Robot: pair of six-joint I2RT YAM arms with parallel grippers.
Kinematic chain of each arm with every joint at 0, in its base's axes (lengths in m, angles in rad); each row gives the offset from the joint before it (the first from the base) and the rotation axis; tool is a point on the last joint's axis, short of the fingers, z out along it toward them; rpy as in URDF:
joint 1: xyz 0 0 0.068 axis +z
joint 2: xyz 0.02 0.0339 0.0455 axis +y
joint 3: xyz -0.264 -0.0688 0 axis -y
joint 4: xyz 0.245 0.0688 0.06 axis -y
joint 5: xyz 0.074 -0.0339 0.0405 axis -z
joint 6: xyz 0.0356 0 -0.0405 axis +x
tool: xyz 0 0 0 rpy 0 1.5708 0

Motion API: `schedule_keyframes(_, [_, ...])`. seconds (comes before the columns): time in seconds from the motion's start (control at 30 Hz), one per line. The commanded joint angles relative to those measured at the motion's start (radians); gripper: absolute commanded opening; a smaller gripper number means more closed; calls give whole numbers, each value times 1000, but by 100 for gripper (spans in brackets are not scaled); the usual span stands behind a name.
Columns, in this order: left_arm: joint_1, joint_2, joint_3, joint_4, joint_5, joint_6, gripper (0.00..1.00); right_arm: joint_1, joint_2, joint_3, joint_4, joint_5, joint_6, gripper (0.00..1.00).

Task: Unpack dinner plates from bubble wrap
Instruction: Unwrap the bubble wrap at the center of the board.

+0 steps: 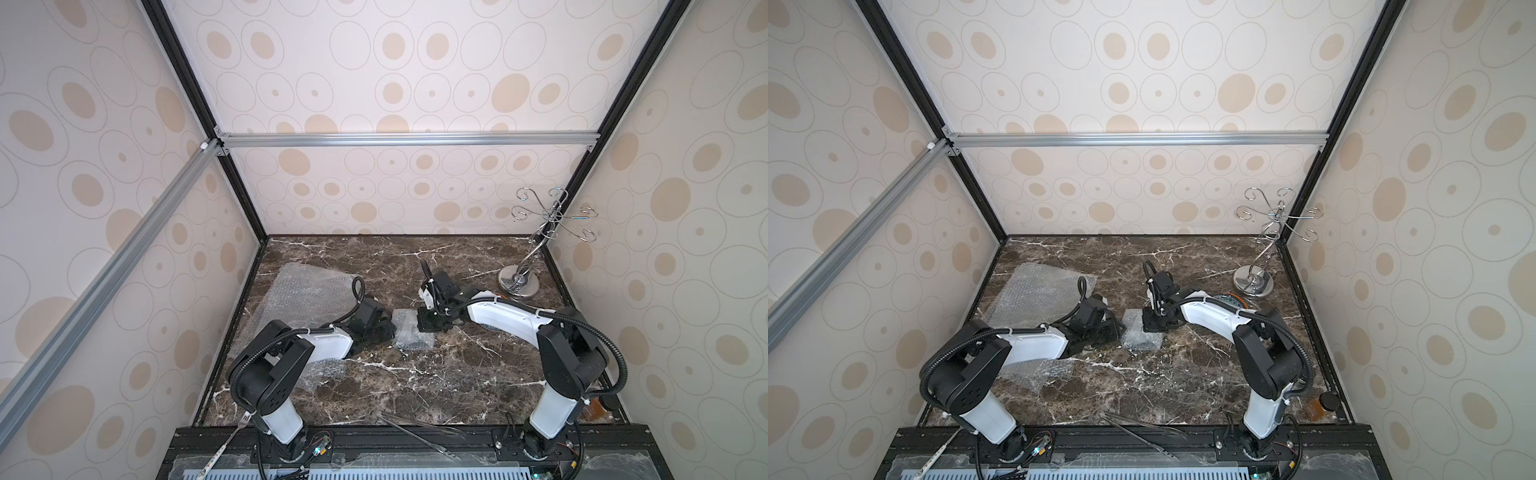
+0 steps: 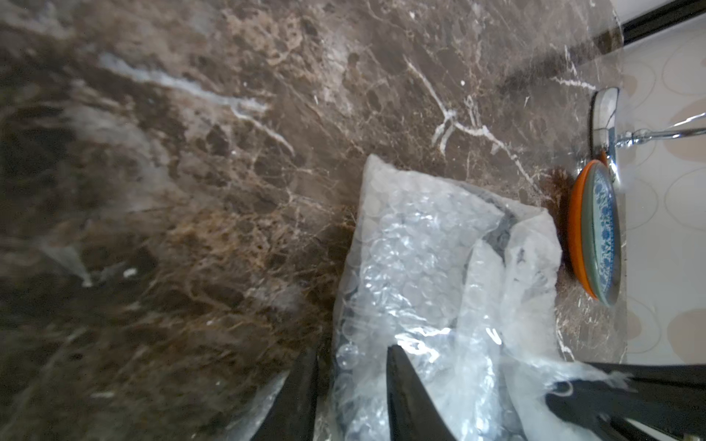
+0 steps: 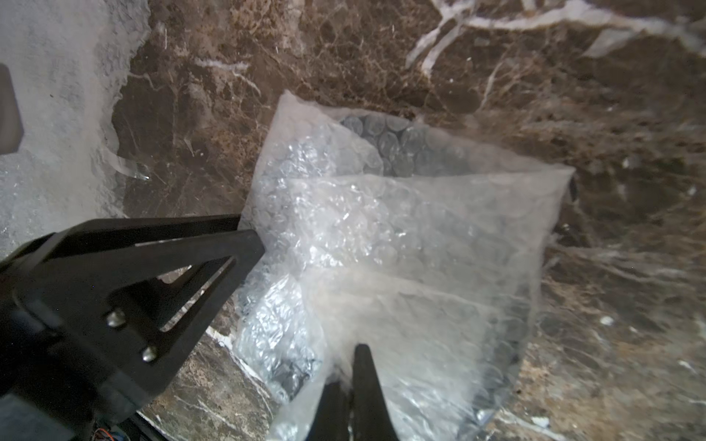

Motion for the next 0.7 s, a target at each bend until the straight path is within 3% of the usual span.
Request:
schedule_keyframes(0.0, [4, -49, -9, -33, -14, -10, 39, 5, -22, -14, 19, -12, 23, 0])
schedule_keyframes(0.2, [4, -107, -30, -42, -15, -27, 48, 6, -3, -17, 5, 4, 27, 0])
schedule_keyframes(0.67, [3, -107, -136, 54, 38, -71, 43, 8, 15, -20, 19, -2, 33, 0])
